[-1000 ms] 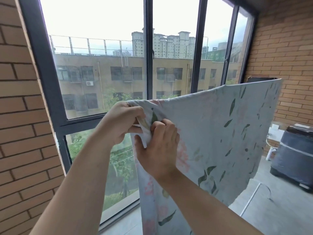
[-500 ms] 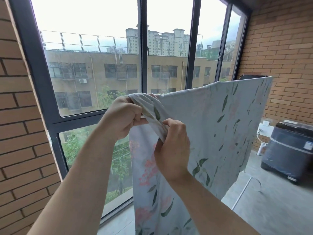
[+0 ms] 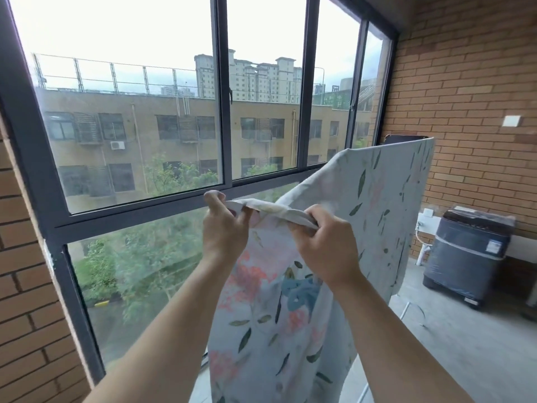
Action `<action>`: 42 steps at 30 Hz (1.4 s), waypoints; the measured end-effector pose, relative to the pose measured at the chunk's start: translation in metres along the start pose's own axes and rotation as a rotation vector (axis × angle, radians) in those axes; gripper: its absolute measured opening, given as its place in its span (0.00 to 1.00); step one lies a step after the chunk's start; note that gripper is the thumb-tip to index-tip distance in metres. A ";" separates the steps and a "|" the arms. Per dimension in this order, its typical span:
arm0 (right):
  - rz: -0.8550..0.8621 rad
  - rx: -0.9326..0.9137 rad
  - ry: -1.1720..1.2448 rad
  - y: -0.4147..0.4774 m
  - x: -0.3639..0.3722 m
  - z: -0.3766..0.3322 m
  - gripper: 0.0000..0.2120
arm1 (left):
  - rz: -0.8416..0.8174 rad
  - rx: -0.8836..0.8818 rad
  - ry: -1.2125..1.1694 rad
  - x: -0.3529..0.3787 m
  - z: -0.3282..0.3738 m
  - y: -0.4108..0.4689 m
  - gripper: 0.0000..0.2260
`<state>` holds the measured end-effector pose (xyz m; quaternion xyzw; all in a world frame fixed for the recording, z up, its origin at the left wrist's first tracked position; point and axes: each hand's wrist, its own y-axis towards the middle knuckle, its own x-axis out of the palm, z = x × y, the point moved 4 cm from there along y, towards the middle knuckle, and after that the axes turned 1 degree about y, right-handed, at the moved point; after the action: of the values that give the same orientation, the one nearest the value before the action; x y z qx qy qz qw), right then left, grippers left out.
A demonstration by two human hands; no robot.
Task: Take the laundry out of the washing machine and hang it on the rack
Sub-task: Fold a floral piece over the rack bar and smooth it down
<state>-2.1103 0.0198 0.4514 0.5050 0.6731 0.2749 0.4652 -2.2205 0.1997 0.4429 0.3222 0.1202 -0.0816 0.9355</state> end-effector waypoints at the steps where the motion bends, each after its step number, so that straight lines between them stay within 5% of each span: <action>1: -0.021 0.030 0.000 0.002 -0.003 0.006 0.23 | -0.024 0.020 0.009 0.009 0.001 0.001 0.25; 9: -0.066 0.454 0.375 0.031 -0.023 0.074 0.29 | -0.182 0.307 0.327 0.076 0.001 0.012 0.37; 12: -0.067 0.519 0.462 0.045 -0.025 0.100 0.25 | -0.037 0.318 0.419 0.095 0.005 0.020 0.21; 16: -0.191 0.451 0.483 0.064 -0.028 0.117 0.30 | -0.022 0.075 0.125 0.113 0.008 0.053 0.02; 21: -0.685 0.351 0.415 0.086 -0.021 0.132 0.16 | -0.215 -0.021 -0.436 0.143 0.030 0.084 0.14; 24: -0.599 0.366 0.474 0.106 -0.016 0.152 0.12 | -0.313 -0.082 -0.603 0.165 0.036 0.101 0.11; 26: -0.520 0.437 0.596 0.117 -0.013 0.162 0.21 | -0.361 -0.098 -0.612 0.174 0.041 0.109 0.16; 29: -0.460 0.502 0.757 0.131 -0.007 0.177 0.25 | -0.512 -0.046 -0.477 0.183 0.047 0.124 0.32; 31: -0.428 0.498 0.803 0.139 -0.003 0.184 0.19 | -0.670 0.065 -0.329 0.186 0.053 0.127 0.24; 34: -0.396 0.485 0.800 0.150 0.001 0.195 0.19 | -0.797 0.153 -0.213 0.200 0.057 0.130 0.26; 39: -0.638 0.350 0.648 0.163 0.009 0.202 0.14 | -0.843 0.041 -0.668 0.215 0.064 0.136 0.24; 42: -0.603 0.322 0.568 0.172 0.013 0.201 0.12 | -0.795 0.009 -0.721 0.223 0.067 0.141 0.23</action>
<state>-1.8560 0.0704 0.5078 0.2566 0.9256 0.1462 0.2368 -1.9628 0.2507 0.5141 0.2075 -0.0963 -0.5355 0.8129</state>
